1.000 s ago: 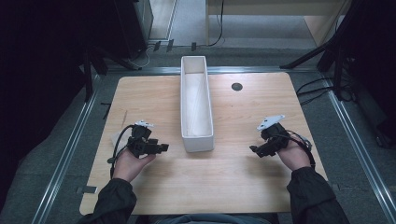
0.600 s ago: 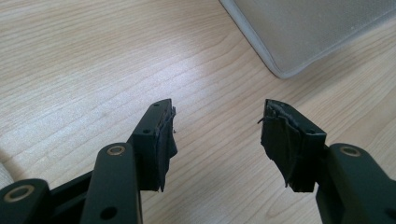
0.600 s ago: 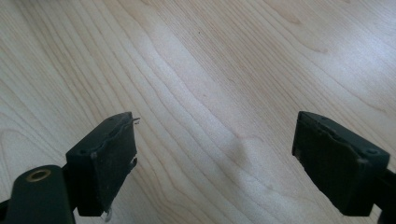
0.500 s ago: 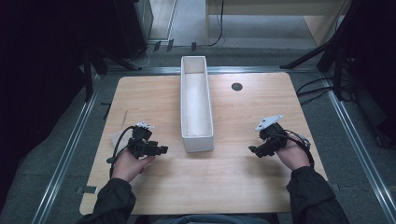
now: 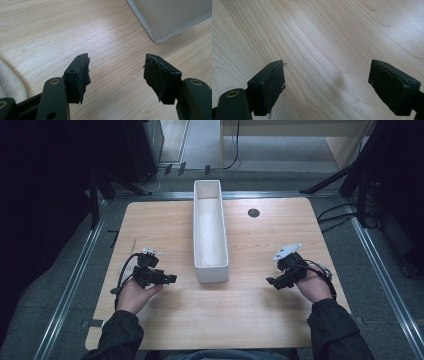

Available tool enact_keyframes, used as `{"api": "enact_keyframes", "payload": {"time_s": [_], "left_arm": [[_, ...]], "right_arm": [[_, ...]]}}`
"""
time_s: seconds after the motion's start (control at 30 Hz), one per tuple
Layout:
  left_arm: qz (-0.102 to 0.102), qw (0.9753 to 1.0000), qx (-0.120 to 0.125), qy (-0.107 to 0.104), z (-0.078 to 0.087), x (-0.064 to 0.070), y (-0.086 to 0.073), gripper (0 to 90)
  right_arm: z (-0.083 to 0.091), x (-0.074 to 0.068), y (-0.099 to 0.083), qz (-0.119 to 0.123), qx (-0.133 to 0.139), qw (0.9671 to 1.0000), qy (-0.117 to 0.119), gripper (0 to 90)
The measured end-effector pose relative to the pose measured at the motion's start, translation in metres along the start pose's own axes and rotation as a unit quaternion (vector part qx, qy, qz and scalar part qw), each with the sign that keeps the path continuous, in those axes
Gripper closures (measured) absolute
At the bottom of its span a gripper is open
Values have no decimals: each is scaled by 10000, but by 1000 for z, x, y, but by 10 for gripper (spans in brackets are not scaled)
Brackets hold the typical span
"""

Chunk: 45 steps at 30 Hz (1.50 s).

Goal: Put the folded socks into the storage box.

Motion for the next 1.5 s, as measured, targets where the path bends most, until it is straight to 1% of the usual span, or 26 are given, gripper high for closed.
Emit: {"api": "enact_keyframes", "payload": {"time_s": [0.1, 0.13, 0.2, 0.27, 0.33, 0.43, 0.57, 0.73, 0.87, 0.93, 1.0, 1.1, 1.13, 1.2, 1.23, 1.33, 1.37, 1.5], "left_arm": [[38, 9999, -3, 126, 4, 2, 0, 352], [39, 9999, 13, 133, 5, 2, 0, 352], [78, 9999, 5, 133, 7, 2, 1, 344], [157, 9998, -22, 75, 8, 2, 1, 351], [200, 9998, -4, 67, 9, 1, 2, 354], [276, 9996, -55, 36, 10, 0, 3, 356], [273, 9995, -111, 119, 10, -1, 5, 355], [366, 9991, -148, 152, 11, -3, 9, 339], [428, 9989, -163, 110, 13, -3, 10, 338], [446, 9988, -175, 126, 15, -4, 11, 338], [497, 9984, -190, 172, 17, -7, 13, 335], [614, 9979, -144, 178, 20, -11, 17, 327], [637, 9977, -126, 194, 21, -12, 19, 322], [639, 9975, -18, 310, 23, -15, 24, 320], [656, 9973, -16, 331, 24, -16, 26, 320], [737, 9968, 17, 305, 28, -20, 31, 320], [768, 9965, 2, 331, 28, -22, 32, 320], [944, 9940, -75, 553, 30, -30, 36, 316]], "right_arm": [[0, 0, 0, -1, -3, 10000, 4, 136], [0, 0, 0, -3, 1, 10000, 4, 136], [0, 0, 0, -19, 7, 10000, 17, 136], [1, 0, 0, -139, 112, 9998, 121, 136], [1, 0, 0, -154, 128, 9997, 121, 136], [1, 0, 0, -151, 146, 9997, 132, 136], [1, 0, 0, -159, 143, 9997, 128, 136], [1, 0, 0, -159, 145, 9997, 115, 136], [1, 0, 0, -177, 157, 9997, 103, 136], [1, 0, 1, -157, 168, 9997, 105, 137], [2, 0, 1, -159, 178, 9997, 108, 136], [2, 1, 0, -211, 166, 9996, 114, 136], [2, 1, 0, -217, 164, 9996, 98, 137], [2, 1, 0, -218, 163, 9996, 92, 137], [3, 1, 0, -221, 172, 9996, 84, 137], [3, 1, -1, -213, 168, 9996, 73, 137], [3, 2, -1, -210, 160, 9996, 73, 136], [3, 2, -1, -210, 140, 9997, 72, 137]]}}
Point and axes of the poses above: each handheld gripper's, and its own axes: z roughly backward along the jaws, y roughly out of its top, x roughly to its right, the point moved 4 cm from there along -z, roughly forward along the jaws, and after that the axes turned 15 degrees about z, right-handed, at the moved point
